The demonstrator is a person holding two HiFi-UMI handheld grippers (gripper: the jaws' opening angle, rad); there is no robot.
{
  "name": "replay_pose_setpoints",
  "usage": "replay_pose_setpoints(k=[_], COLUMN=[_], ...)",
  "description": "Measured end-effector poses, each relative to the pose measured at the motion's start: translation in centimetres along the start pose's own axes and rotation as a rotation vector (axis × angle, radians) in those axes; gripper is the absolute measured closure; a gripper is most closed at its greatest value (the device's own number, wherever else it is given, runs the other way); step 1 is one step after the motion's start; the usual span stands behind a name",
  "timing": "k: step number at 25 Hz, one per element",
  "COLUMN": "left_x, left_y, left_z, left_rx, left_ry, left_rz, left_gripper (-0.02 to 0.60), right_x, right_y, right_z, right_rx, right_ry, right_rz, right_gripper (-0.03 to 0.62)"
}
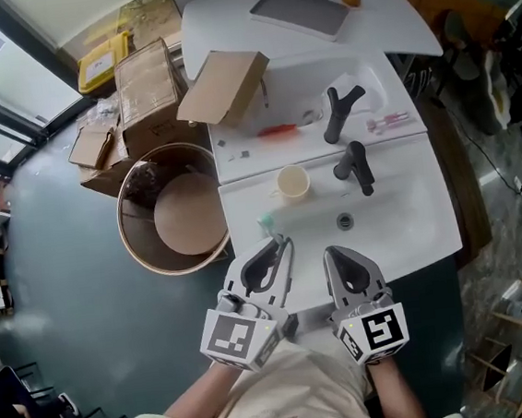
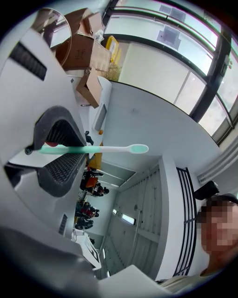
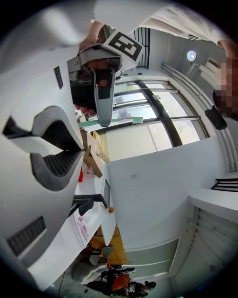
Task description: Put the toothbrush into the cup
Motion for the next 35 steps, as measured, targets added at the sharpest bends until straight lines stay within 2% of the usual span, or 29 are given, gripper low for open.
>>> replay_pose_setpoints(k=[3,6,11,28,35], left_x=[-0.5,-1.0,-2.0,-5.7,-7.2], left_y=[0.8,1.1,2.3,6.9,8.1], left_z=[0.9,2.2,4.0,8.9,10.9], left_rx=[0.020,0.005,0.055,0.030,0.034], left_ry=[0.004,-0.027,-0.007,-0.103,-0.128], left_rz=[0.003,-0.006,-0.013,0.024,0.012], left_gripper=[0.528,0.529,0.529,0.528,0.528], right_x=[0.6,1.3,2.2,5.0,5.9], right_y=[0.4,0.9,1.8,5.3,6.2], right_z=[0.9,1.8,3.4,7.5,8.9], right_rx=[-0.011,-0.024,-0.053,-0.108,-0.115], right_ry=[-0.012,-0.020,-0.011,-0.031,-0.036], right_rz=[0.006,0.015,0.033,0.041,0.051], right_gripper=[0.579,0.579,0.579,0.579,0.579])
Point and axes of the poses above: the fingertips, and each gripper's own axes: z forward along the fingers, x to its right, y out of its underside, the point moved 9 cm from there along -z, backward along the fingers, and after that the axes turned 10 degrees about x, right-handed, at the moved point
